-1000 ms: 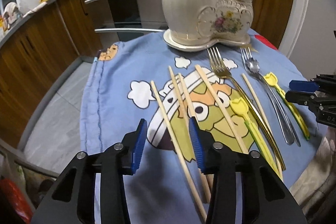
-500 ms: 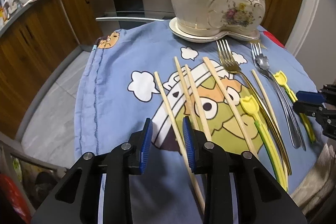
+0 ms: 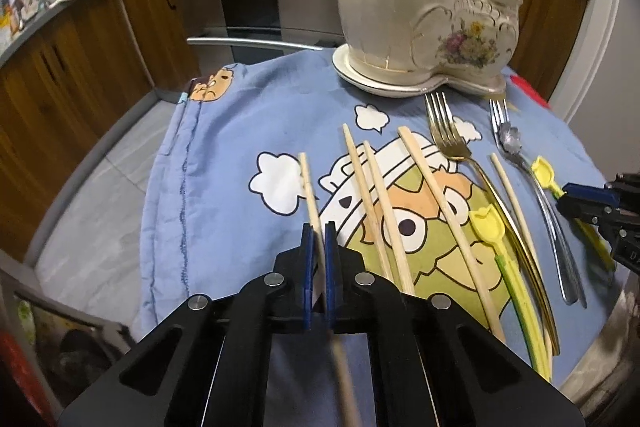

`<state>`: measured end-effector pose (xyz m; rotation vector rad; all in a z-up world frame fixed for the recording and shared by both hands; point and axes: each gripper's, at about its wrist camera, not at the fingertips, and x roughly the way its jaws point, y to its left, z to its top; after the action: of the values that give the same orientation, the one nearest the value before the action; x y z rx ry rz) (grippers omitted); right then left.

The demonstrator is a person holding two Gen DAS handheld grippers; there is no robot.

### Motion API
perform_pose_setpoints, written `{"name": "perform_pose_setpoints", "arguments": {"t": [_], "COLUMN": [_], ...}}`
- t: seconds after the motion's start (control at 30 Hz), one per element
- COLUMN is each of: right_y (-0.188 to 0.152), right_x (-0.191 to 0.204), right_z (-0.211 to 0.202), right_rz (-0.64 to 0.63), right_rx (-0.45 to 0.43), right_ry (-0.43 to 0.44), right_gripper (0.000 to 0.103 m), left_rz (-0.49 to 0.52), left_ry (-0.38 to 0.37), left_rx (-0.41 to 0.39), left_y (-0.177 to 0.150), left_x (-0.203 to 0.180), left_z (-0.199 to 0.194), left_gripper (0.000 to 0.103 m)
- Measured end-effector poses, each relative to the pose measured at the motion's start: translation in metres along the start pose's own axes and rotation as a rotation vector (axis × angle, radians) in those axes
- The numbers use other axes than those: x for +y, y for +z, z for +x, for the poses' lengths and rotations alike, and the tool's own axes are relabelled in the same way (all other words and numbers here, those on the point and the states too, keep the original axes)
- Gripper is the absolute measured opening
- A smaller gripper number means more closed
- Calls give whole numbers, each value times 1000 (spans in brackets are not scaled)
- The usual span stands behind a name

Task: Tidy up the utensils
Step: 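Close the left tool on the chopstick while the right tool grips the yellow spoon, lifting both, then lower the chopstick into the taller pot while the right tool lowers the yellow spoon into the smaller pot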

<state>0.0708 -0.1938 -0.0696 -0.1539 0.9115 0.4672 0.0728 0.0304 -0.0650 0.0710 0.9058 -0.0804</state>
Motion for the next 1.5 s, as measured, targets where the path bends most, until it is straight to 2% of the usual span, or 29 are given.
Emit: {"name": "perform_pose_setpoints", "arguments": {"t": [0.37, 0.57, 0.77, 0.9, 1.0, 1.17, 1.37, 1.5], "right_y": [9, 33, 75, 111, 136, 167, 193, 203], "right_x": [-9, -14, -23, -37, -44, -55, -70, -70], "right_z": [-27, -45, -67, -63, -55, -44, -26, -10], "right_rz": [15, 22, 26, 106, 143, 205, 278, 290], "right_rx": [-158, -255, -405, -462, -506, -556, -606, -612], "right_ry": [21, 34, 55, 203, 230, 258, 311, 321], "right_gripper": [10, 10, 10, 10, 10, 10, 10, 10], "left_rz": [-24, -26, -49, -44, -32, -42, -102, -116], "left_ry": [-37, -68, -132, -196, -212, -257, -298, -266], "left_rx": [-94, -202, -362, -437, -463, -538, -626, -658], "left_y": [5, 24, 64, 90, 110, 154, 205, 223], "left_x": [8, 7, 9, 4, -4, -6, -7, -14], "left_z": [-27, -54, -87, -91, -86, -84, -73, -60], "left_gripper": [5, 5, 5, 5, 5, 5, 5, 5]}}
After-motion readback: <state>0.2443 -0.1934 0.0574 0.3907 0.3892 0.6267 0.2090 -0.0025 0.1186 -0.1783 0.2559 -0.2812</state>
